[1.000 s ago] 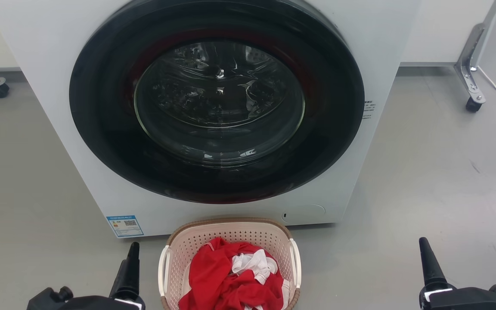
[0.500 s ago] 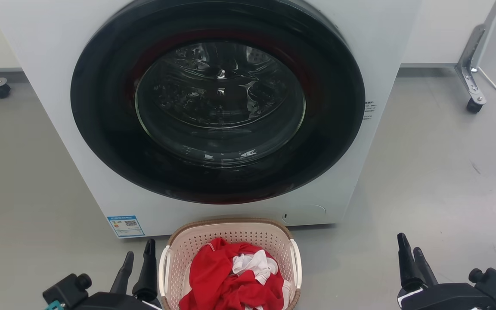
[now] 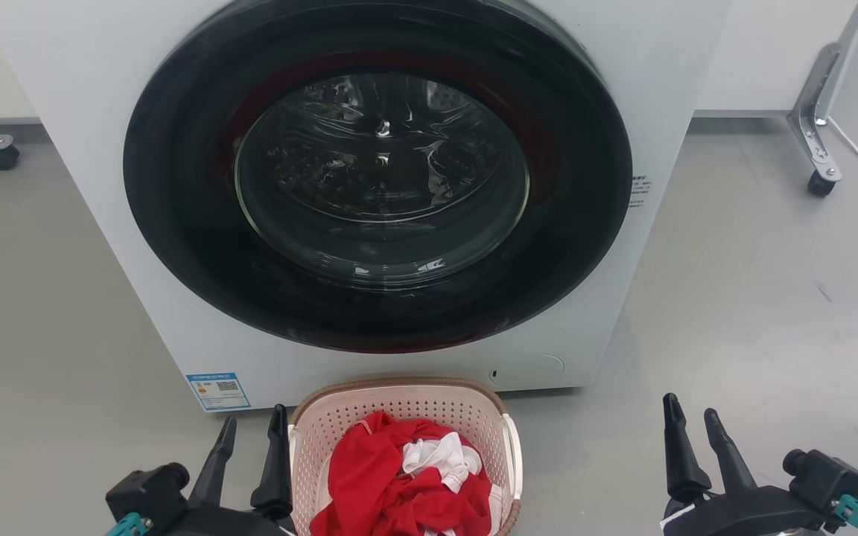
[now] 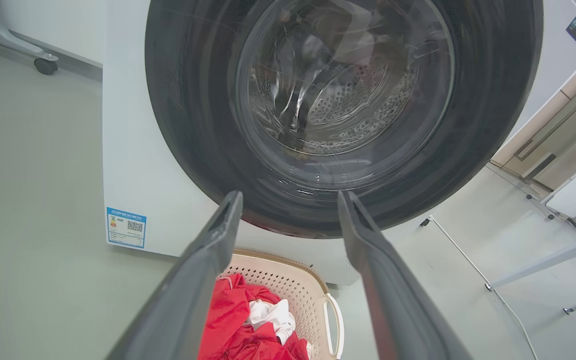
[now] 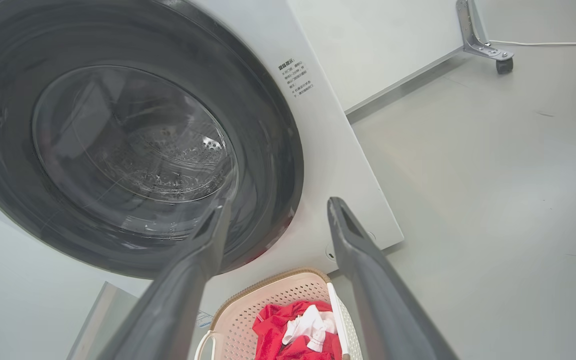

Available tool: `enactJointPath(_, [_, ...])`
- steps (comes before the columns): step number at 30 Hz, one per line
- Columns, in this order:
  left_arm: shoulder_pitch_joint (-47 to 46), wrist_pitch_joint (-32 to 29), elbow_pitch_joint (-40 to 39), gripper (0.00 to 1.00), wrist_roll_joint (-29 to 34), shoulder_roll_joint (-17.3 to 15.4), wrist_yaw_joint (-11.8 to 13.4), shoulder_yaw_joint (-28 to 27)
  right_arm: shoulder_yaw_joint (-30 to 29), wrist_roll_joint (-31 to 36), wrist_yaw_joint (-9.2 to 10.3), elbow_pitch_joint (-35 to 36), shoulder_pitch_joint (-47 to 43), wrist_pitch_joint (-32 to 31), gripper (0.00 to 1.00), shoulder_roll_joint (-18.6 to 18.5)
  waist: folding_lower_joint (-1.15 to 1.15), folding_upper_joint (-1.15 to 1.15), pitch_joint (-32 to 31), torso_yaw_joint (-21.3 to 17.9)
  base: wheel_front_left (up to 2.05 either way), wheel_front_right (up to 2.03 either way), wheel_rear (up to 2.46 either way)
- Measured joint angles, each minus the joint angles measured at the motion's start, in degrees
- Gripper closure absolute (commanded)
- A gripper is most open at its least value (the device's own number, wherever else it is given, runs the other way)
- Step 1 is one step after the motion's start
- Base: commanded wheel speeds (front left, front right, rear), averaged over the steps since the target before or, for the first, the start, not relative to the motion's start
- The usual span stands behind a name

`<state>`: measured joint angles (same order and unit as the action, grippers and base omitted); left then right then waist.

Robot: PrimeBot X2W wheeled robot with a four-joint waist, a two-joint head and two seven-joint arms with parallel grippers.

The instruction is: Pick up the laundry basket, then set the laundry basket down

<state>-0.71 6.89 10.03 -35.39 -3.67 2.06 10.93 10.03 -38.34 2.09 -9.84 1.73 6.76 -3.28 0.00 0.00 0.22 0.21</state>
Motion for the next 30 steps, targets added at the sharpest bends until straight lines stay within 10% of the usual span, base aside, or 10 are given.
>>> enactJointPath(30, [1.38,6.47,-4.53,0.00,26.97,0.19,4.35,2.76,3.94,25.73,4.04,5.90,-1.14,6.47,0.00,-0.32,0.00,0.00,0.74,-0.10,0.00,0.00,0.00])
